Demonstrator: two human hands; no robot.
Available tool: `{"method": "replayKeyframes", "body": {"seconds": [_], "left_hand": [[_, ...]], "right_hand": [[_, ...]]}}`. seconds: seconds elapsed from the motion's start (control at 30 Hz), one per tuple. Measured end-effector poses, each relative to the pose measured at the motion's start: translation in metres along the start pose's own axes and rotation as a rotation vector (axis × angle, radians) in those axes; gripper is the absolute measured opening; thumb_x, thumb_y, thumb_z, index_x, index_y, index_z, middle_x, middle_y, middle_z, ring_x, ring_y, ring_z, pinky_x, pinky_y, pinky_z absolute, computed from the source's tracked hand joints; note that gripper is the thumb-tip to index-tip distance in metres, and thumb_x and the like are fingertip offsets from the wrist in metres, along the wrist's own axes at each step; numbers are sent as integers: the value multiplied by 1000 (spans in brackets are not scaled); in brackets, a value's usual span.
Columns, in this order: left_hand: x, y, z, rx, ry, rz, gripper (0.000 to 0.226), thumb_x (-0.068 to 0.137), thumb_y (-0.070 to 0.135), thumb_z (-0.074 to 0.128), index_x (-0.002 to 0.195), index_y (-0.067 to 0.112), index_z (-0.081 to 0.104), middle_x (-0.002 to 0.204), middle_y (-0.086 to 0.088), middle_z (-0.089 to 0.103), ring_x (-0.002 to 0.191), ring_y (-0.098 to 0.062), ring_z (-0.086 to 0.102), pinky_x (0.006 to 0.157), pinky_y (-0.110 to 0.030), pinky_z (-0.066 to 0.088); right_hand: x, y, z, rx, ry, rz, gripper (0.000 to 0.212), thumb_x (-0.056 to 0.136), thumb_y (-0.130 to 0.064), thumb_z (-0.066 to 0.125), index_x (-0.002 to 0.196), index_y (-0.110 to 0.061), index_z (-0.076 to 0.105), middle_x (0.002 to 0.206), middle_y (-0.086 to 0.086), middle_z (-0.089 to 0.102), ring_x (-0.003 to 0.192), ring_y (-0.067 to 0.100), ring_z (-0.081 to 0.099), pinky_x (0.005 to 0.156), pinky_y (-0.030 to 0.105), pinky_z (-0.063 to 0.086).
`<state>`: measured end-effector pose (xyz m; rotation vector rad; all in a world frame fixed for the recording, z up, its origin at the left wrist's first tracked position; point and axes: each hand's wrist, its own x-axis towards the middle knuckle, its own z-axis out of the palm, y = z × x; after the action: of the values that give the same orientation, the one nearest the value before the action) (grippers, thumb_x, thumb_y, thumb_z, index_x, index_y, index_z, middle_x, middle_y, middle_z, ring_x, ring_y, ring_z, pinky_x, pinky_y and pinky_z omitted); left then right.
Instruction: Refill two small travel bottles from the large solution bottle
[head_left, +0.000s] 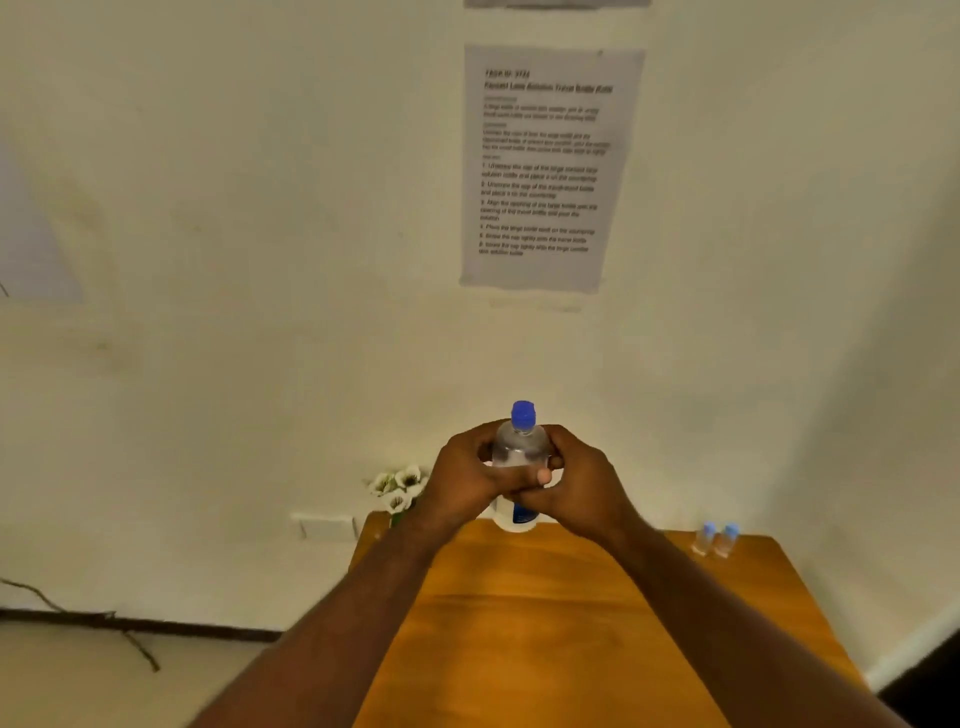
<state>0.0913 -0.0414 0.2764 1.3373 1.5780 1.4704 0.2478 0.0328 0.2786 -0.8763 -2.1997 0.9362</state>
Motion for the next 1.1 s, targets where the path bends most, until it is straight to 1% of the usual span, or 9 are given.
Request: {"method": "replayKeyframes", "body": {"seconds": [0.13,0.2,0.27,0.33,0.43,0.5,0.63,0.77,1.1], "left_hand": [[-10,-61,-9,146,-2,-169,99,58,57,92,145,33,50,139,11,61,124,-9,58,103,-32,50],[-18,-91,-16,228,38,-236,113,53,75,82,150,33,41,149,8,52,135,-13,49,107,-31,43],[-25,-124,-26,379,134,-228,111,57,85,71,151,33,40,155,4,46,141,-16,43,111,-34,40],[-35,-156,-37,635,194,-208,106,69,86,60,155,32,32,161,2,36,147,-19,34,117,-41,38],[-43,-201,-50,911,190,-222,110,75,90,43,160,26,16,169,-2,18,156,-22,14,124,-48,28],[-48,-225,-55,1006,166,-233,112,77,89,41,162,24,9,171,-4,8,158,-22,5,125,-50,23],[-49,-265,-61,1045,157,-306,115,77,90,41,162,26,-2,172,-3,-2,158,-22,-4,126,-52,15],[-44,-289,-65,1044,165,-355,114,78,90,40,162,26,-2,172,-4,-3,158,-24,-1,125,-54,18],[-30,-314,-69,1034,155,-386,112,79,89,40,162,26,-3,172,-4,-5,159,-24,-3,124,-57,19]], "right_hand": [[6,46,51,-53,-69,116,75,64,-40,89,126,-26,50,111,-11,62,95,12,62,73,15,46],[9,70,75,-64,-85,166,75,64,-47,87,125,-30,47,110,-13,61,95,10,61,70,14,45],[14,93,96,-89,-101,182,74,63,-54,85,122,-32,47,109,-13,62,92,11,62,69,18,49],[20,114,116,-135,-119,204,75,62,-49,87,123,-31,47,111,-9,63,92,13,61,73,27,54],[35,143,146,-153,-151,238,76,62,-40,89,124,-28,47,113,-5,63,93,13,59,73,27,50],[46,159,163,-155,-179,253,78,62,-37,90,126,-25,48,116,-2,62,94,13,56,73,26,46],[72,188,193,-146,-230,282,80,62,-31,91,130,-22,49,122,1,63,103,20,61,81,32,52],[92,207,215,-142,-266,294,81,63,-29,91,132,-21,48,124,2,62,106,22,61,86,36,55],[99,230,236,-115,-247,277,79,64,-25,90,132,-17,50,124,4,62,108,22,61,87,35,54]]}}
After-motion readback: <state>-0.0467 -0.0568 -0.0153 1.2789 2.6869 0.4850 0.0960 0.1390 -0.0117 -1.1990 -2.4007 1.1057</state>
